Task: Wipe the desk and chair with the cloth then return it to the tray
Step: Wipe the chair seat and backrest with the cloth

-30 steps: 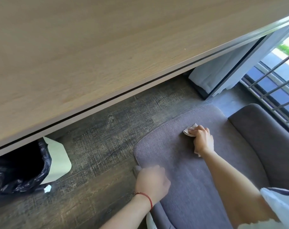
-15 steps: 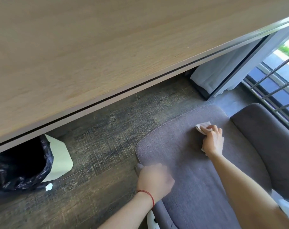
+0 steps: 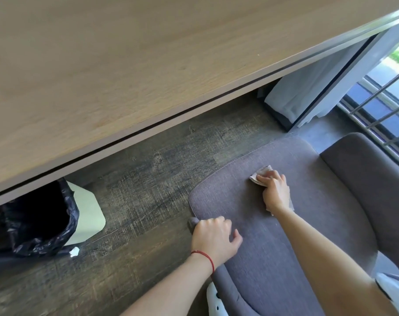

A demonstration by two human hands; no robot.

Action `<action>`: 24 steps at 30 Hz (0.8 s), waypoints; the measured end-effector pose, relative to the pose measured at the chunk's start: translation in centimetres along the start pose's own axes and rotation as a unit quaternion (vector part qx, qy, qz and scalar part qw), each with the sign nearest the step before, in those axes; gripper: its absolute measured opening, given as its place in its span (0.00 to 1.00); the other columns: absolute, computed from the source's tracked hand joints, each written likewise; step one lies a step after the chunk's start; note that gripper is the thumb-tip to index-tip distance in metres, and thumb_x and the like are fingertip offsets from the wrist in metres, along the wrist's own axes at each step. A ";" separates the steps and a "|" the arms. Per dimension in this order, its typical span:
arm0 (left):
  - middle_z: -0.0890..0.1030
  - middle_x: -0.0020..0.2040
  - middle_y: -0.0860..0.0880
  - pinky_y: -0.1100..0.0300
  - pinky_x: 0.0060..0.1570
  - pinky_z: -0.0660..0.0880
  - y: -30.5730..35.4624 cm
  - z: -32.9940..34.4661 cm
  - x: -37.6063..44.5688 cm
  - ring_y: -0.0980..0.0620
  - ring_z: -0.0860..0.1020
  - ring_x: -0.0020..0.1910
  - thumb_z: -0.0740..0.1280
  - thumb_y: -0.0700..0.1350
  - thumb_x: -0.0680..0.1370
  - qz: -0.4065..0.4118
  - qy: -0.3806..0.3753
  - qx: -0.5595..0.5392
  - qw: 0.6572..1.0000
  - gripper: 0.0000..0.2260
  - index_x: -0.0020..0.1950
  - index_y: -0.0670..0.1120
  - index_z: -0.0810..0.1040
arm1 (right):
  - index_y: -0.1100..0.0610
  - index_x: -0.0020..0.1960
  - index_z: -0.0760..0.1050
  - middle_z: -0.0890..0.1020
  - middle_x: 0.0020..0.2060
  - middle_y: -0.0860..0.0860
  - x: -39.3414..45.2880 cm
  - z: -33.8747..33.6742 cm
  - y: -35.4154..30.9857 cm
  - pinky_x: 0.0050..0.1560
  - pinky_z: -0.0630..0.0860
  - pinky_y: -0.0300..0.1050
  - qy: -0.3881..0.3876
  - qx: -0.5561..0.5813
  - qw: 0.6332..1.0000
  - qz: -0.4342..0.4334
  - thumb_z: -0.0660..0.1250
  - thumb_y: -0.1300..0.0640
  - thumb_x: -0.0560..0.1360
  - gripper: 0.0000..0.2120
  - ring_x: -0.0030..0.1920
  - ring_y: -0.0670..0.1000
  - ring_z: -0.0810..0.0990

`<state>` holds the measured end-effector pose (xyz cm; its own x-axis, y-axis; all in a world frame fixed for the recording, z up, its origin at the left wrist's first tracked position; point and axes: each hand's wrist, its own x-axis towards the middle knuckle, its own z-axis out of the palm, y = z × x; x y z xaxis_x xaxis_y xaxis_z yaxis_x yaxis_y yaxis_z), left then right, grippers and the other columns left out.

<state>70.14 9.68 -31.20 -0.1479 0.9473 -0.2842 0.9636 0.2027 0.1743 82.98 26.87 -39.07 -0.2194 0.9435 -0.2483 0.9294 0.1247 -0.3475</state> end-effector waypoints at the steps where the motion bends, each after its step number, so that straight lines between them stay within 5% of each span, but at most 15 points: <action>1: 0.81 0.32 0.50 0.60 0.29 0.62 0.0 0.0 -0.1 0.49 0.80 0.29 0.59 0.57 0.70 0.006 0.003 -0.010 1.000 0.16 0.33 0.48 0.78 | 0.54 0.61 0.78 0.75 0.62 0.55 -0.2 -0.2 0.3 0.58 0.72 0.55 -0.021 -0.005 1.000 -0.020 0.61 0.73 0.69 0.25 0.61 0.61 0.68; 4: 0.82 0.39 0.49 0.57 0.33 0.63 0.0 0.3 0.0 0.46 0.81 0.36 0.54 0.57 0.72 0.013 0.033 -0.031 0.999 0.18 0.38 0.48 0.78 | 0.55 0.61 0.77 0.75 0.58 0.57 0.7 -1.7 1.2 0.57 0.73 0.54 0.000 0.031 1.000 0.004 0.61 0.72 0.70 0.24 0.59 0.62 0.71; 7: 0.82 0.36 0.49 0.58 0.31 0.62 -0.1 0.4 0.2 0.48 0.81 0.33 0.54 0.58 0.71 0.015 0.025 -0.020 0.999 0.18 0.36 0.48 0.78 | 0.57 0.62 0.76 0.72 0.60 0.59 2.5 -2.8 2.0 0.61 0.71 0.55 0.094 0.091 0.985 0.113 0.58 0.71 0.73 0.22 0.58 0.65 0.72; 10: 0.81 0.33 0.50 0.58 0.30 0.61 -0.2 0.5 0.2 0.48 0.80 0.30 0.56 0.57 0.71 0.011 0.031 -0.015 0.999 0.17 0.33 0.49 0.78 | 0.57 0.63 0.75 0.70 0.64 0.61 2.1 -1.6 1.6 0.64 0.67 0.59 0.074 0.063 0.985 0.144 0.57 0.73 0.73 0.23 0.63 0.66 0.67; 15: 0.81 0.30 0.50 0.60 0.28 0.61 -0.2 0.2 0.0 0.49 0.79 0.26 0.60 0.56 0.70 0.003 0.015 -0.014 1.000 0.15 0.30 0.48 0.77 | 0.57 0.61 0.78 0.75 0.63 0.57 -1.3 -0.8 1.4 0.60 0.71 0.53 0.003 0.047 0.999 -0.026 0.58 0.76 0.67 0.27 0.62 0.62 0.68; 20: 0.81 0.28 0.50 0.60 0.27 0.58 0.0 0.2 0.0 0.49 0.79 0.26 0.60 0.56 0.68 -0.006 0.020 0.011 1.000 0.15 0.29 0.49 0.77 | 0.56 0.60 0.78 0.77 0.59 0.57 -5.1 -3.3 7.1 0.58 0.70 0.52 0.156 0.146 0.969 0.125 0.57 0.77 0.67 0.28 0.57 0.59 0.68; 24: 0.81 0.28 0.50 0.61 0.26 0.59 -0.1 0.3 0.0 0.49 0.80 0.26 0.61 0.56 0.68 0.000 0.023 0.012 1.000 0.15 0.29 0.49 0.78 | 0.54 0.57 0.80 0.78 0.60 0.56 -9.8 -2.6 9.0 0.48 0.73 0.54 -0.022 -0.065 0.997 -0.046 0.61 0.76 0.65 0.27 0.52 0.63 0.72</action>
<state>70.13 9.65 -31.50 -0.1581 0.9578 -0.2402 0.9685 0.1978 0.1511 94.22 19.56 -37.45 -0.3149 0.9127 -0.2606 0.9348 0.2507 -0.2518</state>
